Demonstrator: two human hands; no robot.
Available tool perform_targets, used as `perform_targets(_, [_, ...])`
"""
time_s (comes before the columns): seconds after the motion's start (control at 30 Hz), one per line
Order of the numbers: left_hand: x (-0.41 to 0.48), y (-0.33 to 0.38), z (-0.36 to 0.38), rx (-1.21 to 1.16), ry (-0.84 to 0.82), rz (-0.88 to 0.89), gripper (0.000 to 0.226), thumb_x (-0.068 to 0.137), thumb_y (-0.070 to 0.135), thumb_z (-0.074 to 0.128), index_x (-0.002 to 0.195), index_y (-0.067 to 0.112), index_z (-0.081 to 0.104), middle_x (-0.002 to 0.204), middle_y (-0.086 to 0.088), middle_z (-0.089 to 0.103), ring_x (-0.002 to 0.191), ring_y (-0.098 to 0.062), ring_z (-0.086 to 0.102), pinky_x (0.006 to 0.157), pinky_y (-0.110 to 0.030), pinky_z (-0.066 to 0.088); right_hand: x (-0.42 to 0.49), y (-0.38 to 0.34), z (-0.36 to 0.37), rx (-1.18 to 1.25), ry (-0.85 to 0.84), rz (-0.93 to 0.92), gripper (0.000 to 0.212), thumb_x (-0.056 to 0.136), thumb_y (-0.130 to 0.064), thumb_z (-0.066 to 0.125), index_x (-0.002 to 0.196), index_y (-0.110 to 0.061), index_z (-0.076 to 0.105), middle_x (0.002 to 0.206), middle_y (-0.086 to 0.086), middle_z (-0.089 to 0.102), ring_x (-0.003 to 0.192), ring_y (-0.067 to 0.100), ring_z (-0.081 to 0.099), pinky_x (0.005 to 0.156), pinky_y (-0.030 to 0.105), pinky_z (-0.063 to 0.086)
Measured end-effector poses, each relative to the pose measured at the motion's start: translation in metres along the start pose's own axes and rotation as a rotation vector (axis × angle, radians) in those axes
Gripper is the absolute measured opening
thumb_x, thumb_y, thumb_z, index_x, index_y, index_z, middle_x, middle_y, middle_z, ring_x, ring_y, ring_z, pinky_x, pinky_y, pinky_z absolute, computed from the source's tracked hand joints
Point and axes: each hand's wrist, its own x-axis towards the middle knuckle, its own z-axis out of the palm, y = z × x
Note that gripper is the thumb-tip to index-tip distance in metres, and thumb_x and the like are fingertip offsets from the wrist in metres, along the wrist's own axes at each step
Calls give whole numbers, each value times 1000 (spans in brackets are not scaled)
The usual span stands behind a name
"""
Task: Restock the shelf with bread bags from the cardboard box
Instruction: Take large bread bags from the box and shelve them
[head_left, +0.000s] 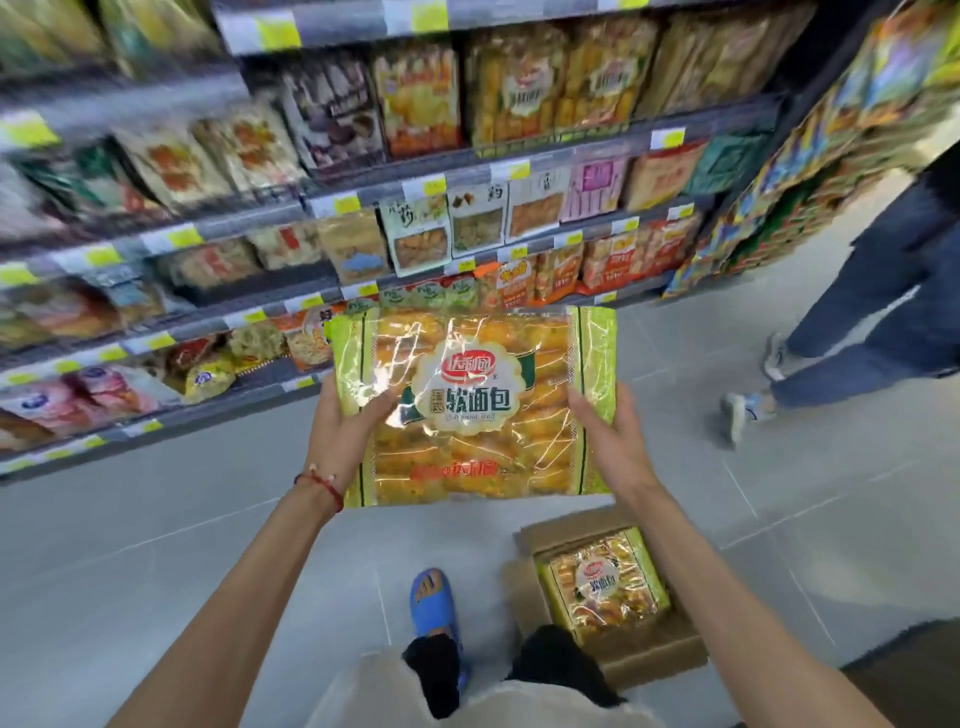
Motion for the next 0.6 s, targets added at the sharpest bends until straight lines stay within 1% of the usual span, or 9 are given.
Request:
perform_targets(0.07, [25,23,-15,28,0,62,75,78,44,74,142,35,37,138,10,52,127,-14,49,106,-38,40,18,-24,15,8,-2,-33,38,100,-37,62,134,-36,45,118,-28,59,103,-18,60,75,3,49])
perform_targets(0.17, [59,61,-26,62,11,130,88,70,60,74,144,35,34,142,9,48,131,-16,46,108,-46,38,49,-58,30,32,4,-93,50,94,-38,70,138,-38,47,123,-21,64,110,-4,65,93,24,54])
perform_targets(0.23, [81,84,-28,63,27,190,86,71,59,74,143,32,36,140,8,50,129,-17,48,107,-46,39,73,-83,37,55,8,-137,61,89,-41,74,142,-33,46,127,-19,64,111,-7,65,100,31,54])
perform_targets(0.3, [101,109,-26,54,27,230,86,73,56,74,145,31,34,140,8,51,128,-16,48,107,-45,40,100,-101,39,62,23,-198,79,86,-48,77,152,-28,39,143,-11,58,129,2,57,110,36,47])
perform_targets(0.37, [124,132,-21,43,44,280,79,78,47,74,144,31,35,134,12,53,123,-11,51,106,-40,40,128,-122,40,46,48,-223,83,88,-45,76,156,-27,33,154,-9,47,142,9,44,116,31,39])
perform_targets(0.4, [135,145,-16,38,57,314,73,81,39,73,143,28,36,129,13,55,116,-7,54,104,-36,41,145,-131,39,41,52,-251,76,90,-41,74,153,-29,35,150,-13,49,138,2,45,112,21,38])
perform_targets(0.47, [160,171,-6,48,76,360,69,84,28,72,143,22,37,127,9,56,111,-8,55,102,-34,43,181,-153,37,30,54,-299,59,94,-31,72,141,-35,37,122,-33,52,108,-18,52,95,3,37])
perform_targets(0.5, [173,184,0,61,80,376,73,83,30,72,145,22,34,132,6,54,116,-11,53,104,-36,42,200,-165,38,18,45,-316,61,94,-32,73,142,-34,37,117,-38,48,102,-19,50,99,6,35])
perform_targets(0.6, [223,218,14,89,127,403,93,76,50,73,151,27,22,150,5,37,137,-17,37,112,-45,32,262,-198,35,-17,12,-380,95,81,-58,79,157,-28,31,154,-16,46,142,5,43,123,40,31])
